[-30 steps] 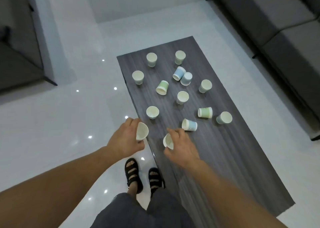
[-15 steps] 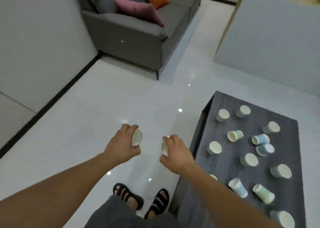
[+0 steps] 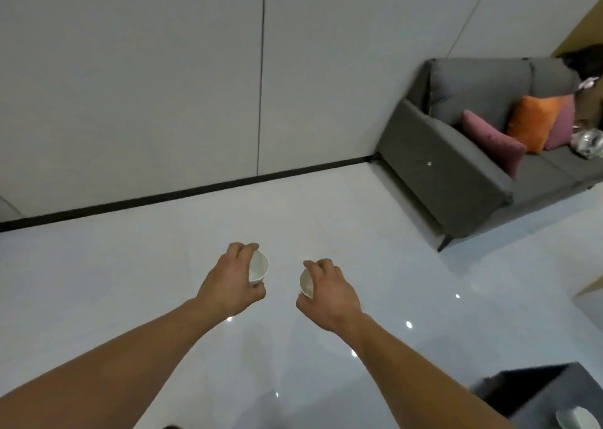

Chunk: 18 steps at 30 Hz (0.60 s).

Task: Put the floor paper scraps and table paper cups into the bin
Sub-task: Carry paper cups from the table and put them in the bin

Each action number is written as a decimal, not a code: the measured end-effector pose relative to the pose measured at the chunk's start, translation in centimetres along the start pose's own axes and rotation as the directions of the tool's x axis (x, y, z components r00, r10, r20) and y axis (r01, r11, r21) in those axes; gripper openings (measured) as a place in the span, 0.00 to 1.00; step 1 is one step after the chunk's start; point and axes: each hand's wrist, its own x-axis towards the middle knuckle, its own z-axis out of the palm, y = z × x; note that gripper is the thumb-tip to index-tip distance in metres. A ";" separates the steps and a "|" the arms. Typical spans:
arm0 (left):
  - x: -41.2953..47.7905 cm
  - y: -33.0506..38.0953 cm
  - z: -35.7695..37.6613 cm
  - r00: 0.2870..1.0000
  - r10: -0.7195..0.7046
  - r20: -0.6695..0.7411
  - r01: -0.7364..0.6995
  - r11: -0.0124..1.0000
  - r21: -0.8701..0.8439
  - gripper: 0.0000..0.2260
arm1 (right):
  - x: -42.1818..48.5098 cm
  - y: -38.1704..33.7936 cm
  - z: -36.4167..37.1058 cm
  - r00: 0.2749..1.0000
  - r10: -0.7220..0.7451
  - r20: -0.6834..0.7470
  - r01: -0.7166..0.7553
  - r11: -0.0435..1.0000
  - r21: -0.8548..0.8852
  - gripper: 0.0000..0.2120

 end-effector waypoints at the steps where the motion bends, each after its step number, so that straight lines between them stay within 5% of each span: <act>1: -0.8 -2.6 -1.8 0.999 -0.032 -0.026 0.032 0.999 -0.007 0.34 | 1.0 -3.1 0.7 0.999 -0.044 0.005 0.044 0.999 -0.004 0.32; 18: -8.8 -34.0 -22.0 0.779 -0.534 -0.328 0.510 0.845 -0.161 0.35 | 15.1 -41.3 11.9 0.763 -0.588 0.269 0.617 0.786 -0.031 0.33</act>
